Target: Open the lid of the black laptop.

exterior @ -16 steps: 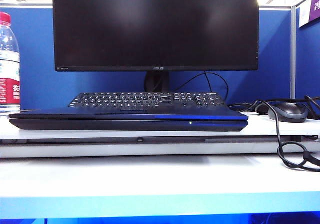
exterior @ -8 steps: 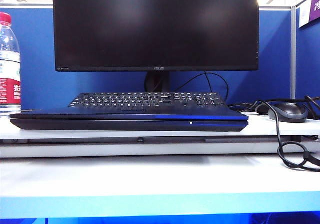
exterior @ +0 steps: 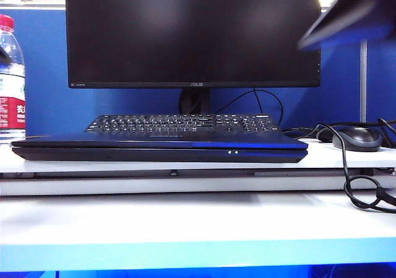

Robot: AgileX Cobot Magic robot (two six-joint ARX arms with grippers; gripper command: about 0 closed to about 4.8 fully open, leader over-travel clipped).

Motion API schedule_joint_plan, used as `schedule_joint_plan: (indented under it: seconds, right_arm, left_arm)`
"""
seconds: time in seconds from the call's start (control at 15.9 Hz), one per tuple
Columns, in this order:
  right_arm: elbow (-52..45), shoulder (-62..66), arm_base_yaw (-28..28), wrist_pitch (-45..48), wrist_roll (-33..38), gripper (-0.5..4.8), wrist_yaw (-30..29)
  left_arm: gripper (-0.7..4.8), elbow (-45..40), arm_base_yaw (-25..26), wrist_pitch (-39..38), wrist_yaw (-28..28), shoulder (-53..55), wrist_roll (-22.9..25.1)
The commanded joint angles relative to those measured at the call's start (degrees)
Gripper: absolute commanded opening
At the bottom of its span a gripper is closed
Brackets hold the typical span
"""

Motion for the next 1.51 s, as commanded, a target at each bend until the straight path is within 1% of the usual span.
schedule_joint_plan:
  seconds: [0.06,0.19,0.31,0.57,0.75,0.88,1.13,1.51]
  right_arm:
    - [-0.31,10.34,4.48,10.29,0.07,0.13,1.73]
    - [-0.22,16.52,6.14,15.47,0.24,0.13,1.75]
    - [-0.2,20.46,6.43,17.57,0.26,0.13,2.12]
    - [-0.2,24.5,6.23,18.12,0.24,0.13,2.36]
    - [-0.2,27.1,5.53,18.99,0.2,0.13,3.87]
    - [-0.2,29.83,4.31,21.05,0.13,0.11,3.17]
    - [-0.2,32.96,2.95,23.43,-0.04,0.11,3.41]
    - [-0.2,33.24,-0.26,23.45,-1.53,0.11,3.45]
  left_arm:
    - [0.19,-3.41,-7.3,6.34,-10.01,1.55,-5.18]
    - [0.19,-4.85,-11.34,8.15,-13.64,4.76,-6.16]
    - [0.19,-5.07,-13.11,9.53,-16.15,10.1,-6.36]
    - [0.19,-5.07,-13.0,17.44,-17.11,21.62,-6.29]
    - [0.2,-5.09,-13.0,23.52,-18.73,26.82,-5.7]
    - [0.2,-5.09,-12.94,28.3,-19.56,29.94,-5.66]
    - [0.2,-5.07,-12.94,28.96,-19.61,31.12,-5.51]
    - [0.2,-5.09,-12.94,29.31,-20.7,31.15,-5.46]
